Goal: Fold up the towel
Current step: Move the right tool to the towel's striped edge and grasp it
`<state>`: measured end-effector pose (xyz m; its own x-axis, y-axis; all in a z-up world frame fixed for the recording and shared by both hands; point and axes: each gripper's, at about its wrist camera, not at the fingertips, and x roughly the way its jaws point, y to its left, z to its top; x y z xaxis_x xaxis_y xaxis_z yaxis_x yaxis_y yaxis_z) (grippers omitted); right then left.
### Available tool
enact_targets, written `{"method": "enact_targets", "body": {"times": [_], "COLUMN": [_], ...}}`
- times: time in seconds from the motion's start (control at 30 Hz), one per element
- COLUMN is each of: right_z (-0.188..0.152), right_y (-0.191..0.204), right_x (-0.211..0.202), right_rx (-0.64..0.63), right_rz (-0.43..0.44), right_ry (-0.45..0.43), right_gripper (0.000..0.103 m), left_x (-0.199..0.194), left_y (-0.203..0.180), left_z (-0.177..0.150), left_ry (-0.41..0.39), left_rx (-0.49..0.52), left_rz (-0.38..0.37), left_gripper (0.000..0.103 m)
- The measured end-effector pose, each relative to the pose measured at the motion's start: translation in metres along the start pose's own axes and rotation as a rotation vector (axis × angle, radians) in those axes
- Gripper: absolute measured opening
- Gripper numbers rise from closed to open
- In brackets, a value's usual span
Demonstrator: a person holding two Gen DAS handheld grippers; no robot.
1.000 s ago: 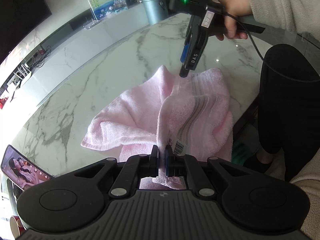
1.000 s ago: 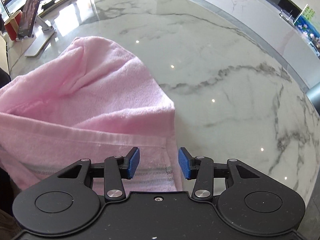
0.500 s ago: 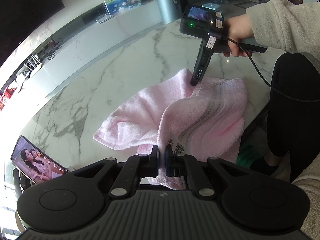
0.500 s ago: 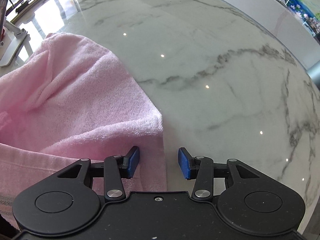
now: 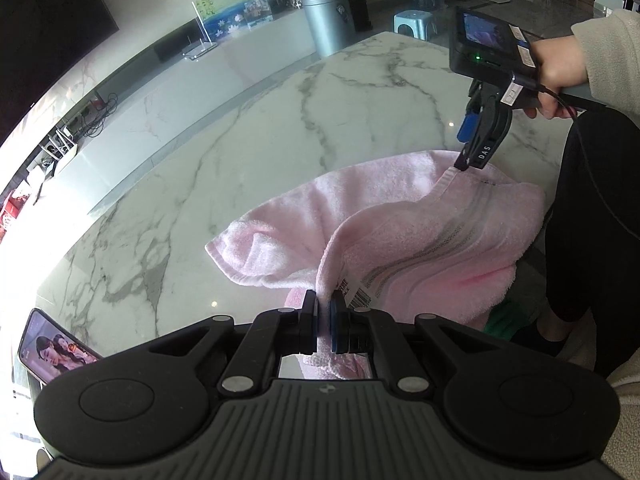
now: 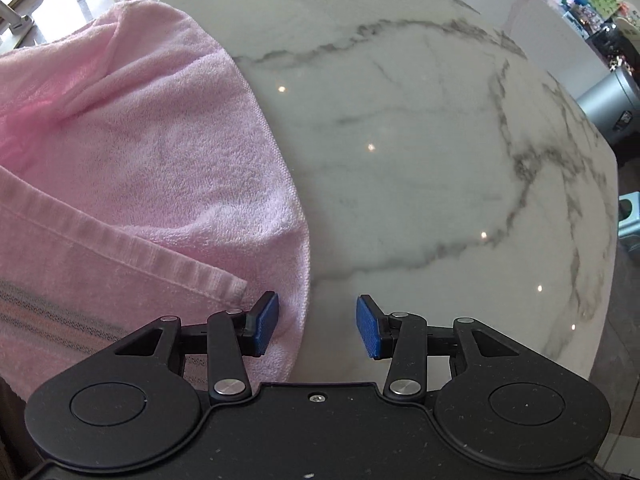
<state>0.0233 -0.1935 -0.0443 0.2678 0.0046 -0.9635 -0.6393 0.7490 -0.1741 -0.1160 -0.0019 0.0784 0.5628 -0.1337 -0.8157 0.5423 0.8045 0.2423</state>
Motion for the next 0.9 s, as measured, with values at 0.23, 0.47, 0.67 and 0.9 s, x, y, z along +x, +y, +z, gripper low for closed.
{"method": "enact_targets", "body": {"times": [0.23,0.47,0.67,0.9], "right_z": [-0.044,-0.069,-0.046,0.024], "right_y": [-0.035,-0.054,-0.057,-0.048], "right_x": [0.000,-0.012,-0.043,-0.044], "right_rx": [0.095,0.104,-0.040,-0.153], "right_rz": [-0.073,-0.019,0.049,0.153], "right_ry": [0.083,0.105,0.009,-0.080], "right_gripper": [0.041,0.041,0.042,0.042], "left_x": [0.049,0.101,0.120,0.145], "left_y": [0.003,0.035,0.075,0.107], "left_z": [0.036,0.056,0.060,0.063], "left_ry": [-0.002,0.014,0.016,0.034], "left_rx": [0.006,-0.073,-0.171,-0.236], "left_rz": [0.014,0.009,0.008,-0.035], "left_gripper": [0.005,0.005,0.005,0.005]}}
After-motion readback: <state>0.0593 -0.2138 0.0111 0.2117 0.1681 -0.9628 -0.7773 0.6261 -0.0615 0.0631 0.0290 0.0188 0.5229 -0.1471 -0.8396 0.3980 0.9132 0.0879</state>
